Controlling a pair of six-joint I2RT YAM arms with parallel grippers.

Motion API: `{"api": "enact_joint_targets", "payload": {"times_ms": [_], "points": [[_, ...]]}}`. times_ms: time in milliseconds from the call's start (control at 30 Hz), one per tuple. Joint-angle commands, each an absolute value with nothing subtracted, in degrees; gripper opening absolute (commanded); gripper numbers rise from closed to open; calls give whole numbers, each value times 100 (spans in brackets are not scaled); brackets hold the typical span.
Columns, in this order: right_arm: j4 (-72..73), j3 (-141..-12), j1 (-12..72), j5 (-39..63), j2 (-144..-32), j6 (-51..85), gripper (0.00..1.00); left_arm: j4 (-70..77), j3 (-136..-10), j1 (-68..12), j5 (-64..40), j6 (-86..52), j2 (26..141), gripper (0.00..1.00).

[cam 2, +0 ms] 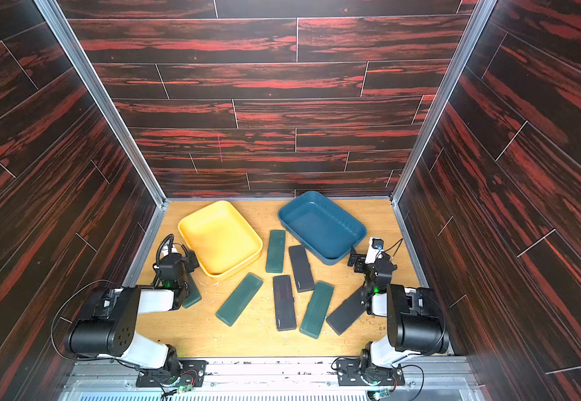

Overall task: Place the pencil cases by color into the storage box
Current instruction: Pick up the pencil case from the center of the board.

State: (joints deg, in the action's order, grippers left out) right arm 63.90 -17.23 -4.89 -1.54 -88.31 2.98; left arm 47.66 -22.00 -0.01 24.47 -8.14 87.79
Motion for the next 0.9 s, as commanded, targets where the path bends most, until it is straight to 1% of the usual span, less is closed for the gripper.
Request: {"api": "enact_joint_targets", "payload": {"times_ms": [0, 867], "points": [[6464, -1802, -510, -123, -8946, 348, 99, 4867, -2330, -23, 2492, -800, 8801, 100], [6434, -1819, -508, -123, -8953, 346, 99, 4866, -2347, -18, 2500, -843, 8826, 100]]}}
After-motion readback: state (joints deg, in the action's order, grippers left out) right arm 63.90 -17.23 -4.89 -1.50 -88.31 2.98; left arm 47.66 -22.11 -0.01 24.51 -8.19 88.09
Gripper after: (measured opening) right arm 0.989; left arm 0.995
